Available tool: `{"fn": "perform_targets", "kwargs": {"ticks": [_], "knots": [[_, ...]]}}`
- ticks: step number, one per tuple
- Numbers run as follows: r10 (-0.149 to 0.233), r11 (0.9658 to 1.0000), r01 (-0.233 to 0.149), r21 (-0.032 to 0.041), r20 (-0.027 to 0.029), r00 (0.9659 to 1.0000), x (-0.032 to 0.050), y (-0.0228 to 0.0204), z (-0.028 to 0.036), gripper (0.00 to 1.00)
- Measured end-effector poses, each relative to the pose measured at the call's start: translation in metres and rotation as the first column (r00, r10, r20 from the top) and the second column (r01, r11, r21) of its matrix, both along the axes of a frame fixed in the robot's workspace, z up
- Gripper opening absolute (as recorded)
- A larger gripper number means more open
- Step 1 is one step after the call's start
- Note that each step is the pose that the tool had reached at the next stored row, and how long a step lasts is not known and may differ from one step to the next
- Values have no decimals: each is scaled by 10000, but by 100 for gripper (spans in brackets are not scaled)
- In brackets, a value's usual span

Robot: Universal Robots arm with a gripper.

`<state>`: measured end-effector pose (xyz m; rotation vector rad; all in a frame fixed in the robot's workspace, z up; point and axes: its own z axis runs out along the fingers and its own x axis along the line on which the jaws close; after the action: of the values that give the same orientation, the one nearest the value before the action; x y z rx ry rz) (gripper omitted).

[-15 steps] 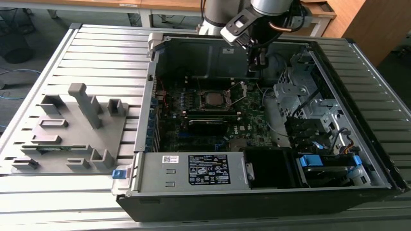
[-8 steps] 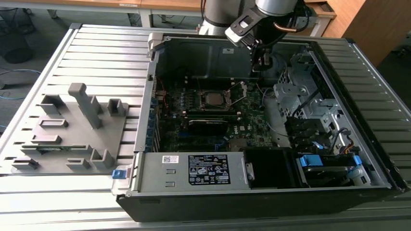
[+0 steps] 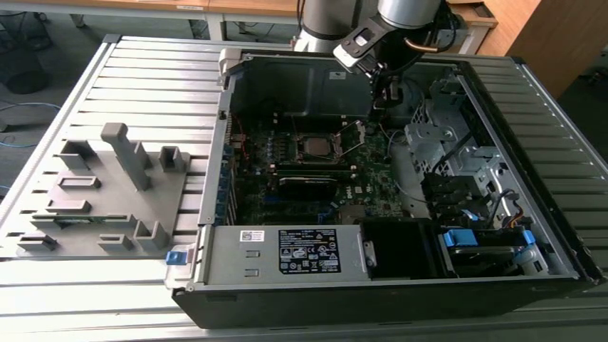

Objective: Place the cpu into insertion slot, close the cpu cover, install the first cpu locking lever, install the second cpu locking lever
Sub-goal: 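Close the cpu cover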

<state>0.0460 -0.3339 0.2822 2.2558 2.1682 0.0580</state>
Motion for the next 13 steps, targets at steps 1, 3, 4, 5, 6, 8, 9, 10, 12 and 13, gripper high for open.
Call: {"fn": "perform_targets", "kwargs": {"ticks": [1, 3, 4, 5, 6, 8, 9, 10, 12, 13], "knots": [[0, 10000, 0, -1, 0, 10000, 0, 0, 0, 11], [0, 10000, 0, -1, 0, 10000, 0, 0, 0, 11], [0, 10000, 0, 0, 0, 10000, 0, 0, -1, 11], [0, 10000, 0, 0, 0, 10000, 0, 0, -1, 11], [0, 10000, 0, 1, 1, 10000, 0, 0, -4, 11], [0, 10000, 0, 2, 1, 10000, 0, 0, -32, 11], [1, 10000, -1, -4, 0, 10000, 0, 0, -47, 11], [0, 10000, 0, -7, 1, 10000, 0, 0, -60, 11], [1, 10000, -1, -19, 0, 10000, 0, 0, -67, 11], [0, 10000, 0, -22, 0, 10000, 0, 0, -68, 11]]}}
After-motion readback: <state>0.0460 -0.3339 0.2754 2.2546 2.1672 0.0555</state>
